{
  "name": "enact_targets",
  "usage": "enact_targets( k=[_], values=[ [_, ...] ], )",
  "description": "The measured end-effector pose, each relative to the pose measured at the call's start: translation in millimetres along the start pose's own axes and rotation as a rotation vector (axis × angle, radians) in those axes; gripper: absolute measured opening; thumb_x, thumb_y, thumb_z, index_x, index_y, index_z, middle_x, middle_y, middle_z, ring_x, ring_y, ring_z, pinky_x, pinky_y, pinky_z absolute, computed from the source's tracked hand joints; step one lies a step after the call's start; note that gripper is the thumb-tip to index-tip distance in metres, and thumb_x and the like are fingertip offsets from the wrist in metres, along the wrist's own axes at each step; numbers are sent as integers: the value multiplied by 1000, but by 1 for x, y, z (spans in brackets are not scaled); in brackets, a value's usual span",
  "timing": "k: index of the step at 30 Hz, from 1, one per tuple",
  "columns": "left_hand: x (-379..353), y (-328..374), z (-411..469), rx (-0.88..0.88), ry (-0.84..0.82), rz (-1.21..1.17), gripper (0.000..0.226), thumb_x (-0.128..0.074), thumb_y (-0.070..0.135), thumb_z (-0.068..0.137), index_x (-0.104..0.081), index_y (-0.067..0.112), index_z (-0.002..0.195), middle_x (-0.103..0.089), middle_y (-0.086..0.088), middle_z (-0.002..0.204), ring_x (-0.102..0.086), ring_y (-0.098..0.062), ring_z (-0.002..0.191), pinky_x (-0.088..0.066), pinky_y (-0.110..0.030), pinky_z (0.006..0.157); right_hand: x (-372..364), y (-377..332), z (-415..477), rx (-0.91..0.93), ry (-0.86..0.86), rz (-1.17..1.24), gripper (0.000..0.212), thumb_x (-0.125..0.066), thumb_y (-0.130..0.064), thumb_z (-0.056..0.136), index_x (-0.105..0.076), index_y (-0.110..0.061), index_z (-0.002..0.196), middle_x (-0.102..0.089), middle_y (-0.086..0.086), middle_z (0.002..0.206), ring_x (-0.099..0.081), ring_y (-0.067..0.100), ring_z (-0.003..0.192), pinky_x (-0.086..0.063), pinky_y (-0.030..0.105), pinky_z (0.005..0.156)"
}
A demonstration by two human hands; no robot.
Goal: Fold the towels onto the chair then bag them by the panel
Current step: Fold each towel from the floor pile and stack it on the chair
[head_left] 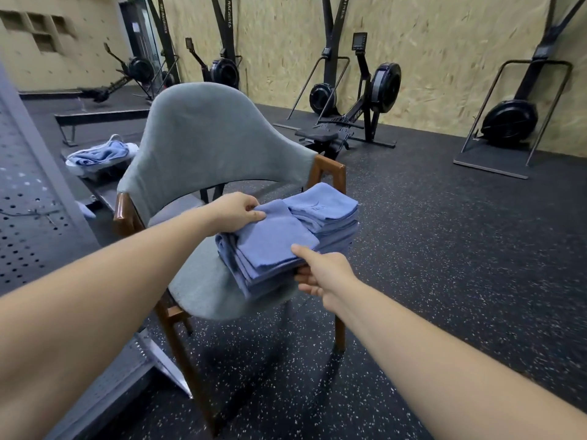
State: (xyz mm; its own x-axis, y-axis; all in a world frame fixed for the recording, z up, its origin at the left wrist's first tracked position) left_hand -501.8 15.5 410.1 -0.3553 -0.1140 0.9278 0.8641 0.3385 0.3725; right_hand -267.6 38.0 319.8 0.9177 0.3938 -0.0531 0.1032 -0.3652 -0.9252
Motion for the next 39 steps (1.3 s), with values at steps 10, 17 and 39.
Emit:
enact_targets(
  k=[10, 17, 39],
  values=[
    [-6, -25, 5, 90, -96, -65, 64, -64, 78, 90, -69, 16, 104, -65, 0, 102, -58, -22, 92, -43, -37, 74, -16, 8, -5, -113, -119, 128, 49, -89, -34, 88, -63, -14, 124, -71, 11, 120, -73, 31, 93, -61, 33, 59],
    [28, -39, 8, 70, 70, -329, 46, -77, 67, 87, -73, 24, 99, -74, 4, 98, -68, -17, 88, -52, -34, 74, -27, -23, 2, 56, -50, 128, 40, -86, -28, 92, -69, 1, 115, -71, 15, 96, -69, 19, 60, -58, 27, 49],
    [-11, 150, -52, -326, 71, -26, 13, -76, 42, 94, -74, 30, 98, -74, 14, 89, -68, -9, 88, -52, -31, 80, 109, -24, -68, 232, 5, -226, 16, -68, -22, 104, -64, -7, 99, -71, 14, 78, -67, 22, 58, -52, 31, 49]
  ],
)
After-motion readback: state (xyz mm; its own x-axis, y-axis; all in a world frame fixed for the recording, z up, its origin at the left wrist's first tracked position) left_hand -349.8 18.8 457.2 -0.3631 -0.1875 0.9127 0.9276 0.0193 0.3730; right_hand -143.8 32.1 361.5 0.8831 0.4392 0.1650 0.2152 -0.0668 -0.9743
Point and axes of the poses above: each hand's wrist, its own z-axis towards the middle knuckle, its own x-axis out of the back of the hand, y = z × x, the point moved 6 cm from there along z, towards the middle knuckle
